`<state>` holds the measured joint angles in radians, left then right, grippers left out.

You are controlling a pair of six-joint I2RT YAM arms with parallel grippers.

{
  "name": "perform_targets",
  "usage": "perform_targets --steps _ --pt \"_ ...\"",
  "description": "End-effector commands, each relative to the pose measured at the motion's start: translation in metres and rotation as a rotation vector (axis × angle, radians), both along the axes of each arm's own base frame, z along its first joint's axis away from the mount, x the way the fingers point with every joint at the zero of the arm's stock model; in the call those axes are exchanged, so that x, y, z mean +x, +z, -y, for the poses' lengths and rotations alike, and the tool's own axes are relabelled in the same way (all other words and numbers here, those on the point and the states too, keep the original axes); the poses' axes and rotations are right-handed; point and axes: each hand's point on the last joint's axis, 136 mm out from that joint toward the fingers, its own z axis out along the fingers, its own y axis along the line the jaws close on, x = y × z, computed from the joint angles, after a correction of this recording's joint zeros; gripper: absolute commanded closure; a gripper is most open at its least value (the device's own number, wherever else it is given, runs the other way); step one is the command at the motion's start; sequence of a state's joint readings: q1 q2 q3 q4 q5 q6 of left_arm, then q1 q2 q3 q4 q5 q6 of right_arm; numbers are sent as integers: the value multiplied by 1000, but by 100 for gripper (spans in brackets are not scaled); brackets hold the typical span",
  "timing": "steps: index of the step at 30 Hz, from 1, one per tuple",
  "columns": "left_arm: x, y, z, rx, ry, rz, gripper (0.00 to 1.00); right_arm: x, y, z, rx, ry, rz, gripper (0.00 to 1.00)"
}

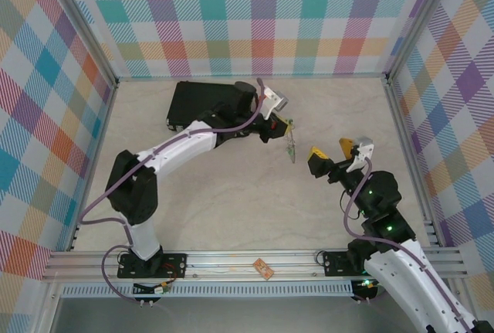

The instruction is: Put the keys on the keyring

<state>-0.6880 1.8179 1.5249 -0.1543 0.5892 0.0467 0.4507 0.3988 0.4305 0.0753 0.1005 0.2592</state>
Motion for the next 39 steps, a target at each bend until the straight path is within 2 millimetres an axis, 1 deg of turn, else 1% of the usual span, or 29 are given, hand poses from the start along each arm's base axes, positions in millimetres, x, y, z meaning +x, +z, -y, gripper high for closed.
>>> perform_targets --steps 1,8,11,13,14,17,21,24,28,32,35,39 --pt "8 2 17 7 -5 17 100 2 -2 11 -16 -59 7 1" --pt "40 -8 45 -19 28 4 100 3 -5 16 -13 -88 4 1" --pt "52 -8 56 -56 44 3 100 3 -5 15 -14 -86 6 1" --pt "57 -7 64 -76 48 -8 100 4 -7 15 -18 -87 2 1" --pt "58 -4 68 -90 46 -7 100 5 -7 15 -19 -87 2 1" --pt "60 -4 80 -115 42 -11 100 6 -9 16 -22 -93 -3 1" --pt "65 -5 89 -152 76 -30 100 6 -9 18 -24 -106 -3 1" --pt "65 -8 91 -168 116 -36 100 6 -9 18 -23 -108 -2 1" --pt "67 -12 81 -171 191 -28 100 7 -11 18 -23 -107 -4 1" --pt "62 -16 71 -164 206 -11 100 7 -12 16 -22 -102 -7 1" --pt "55 -19 71 -152 187 -31 100 8 -12 16 -23 -101 -7 1" --pt "53 -18 65 -153 206 -22 100 8 -12 16 -21 -100 -4 1"
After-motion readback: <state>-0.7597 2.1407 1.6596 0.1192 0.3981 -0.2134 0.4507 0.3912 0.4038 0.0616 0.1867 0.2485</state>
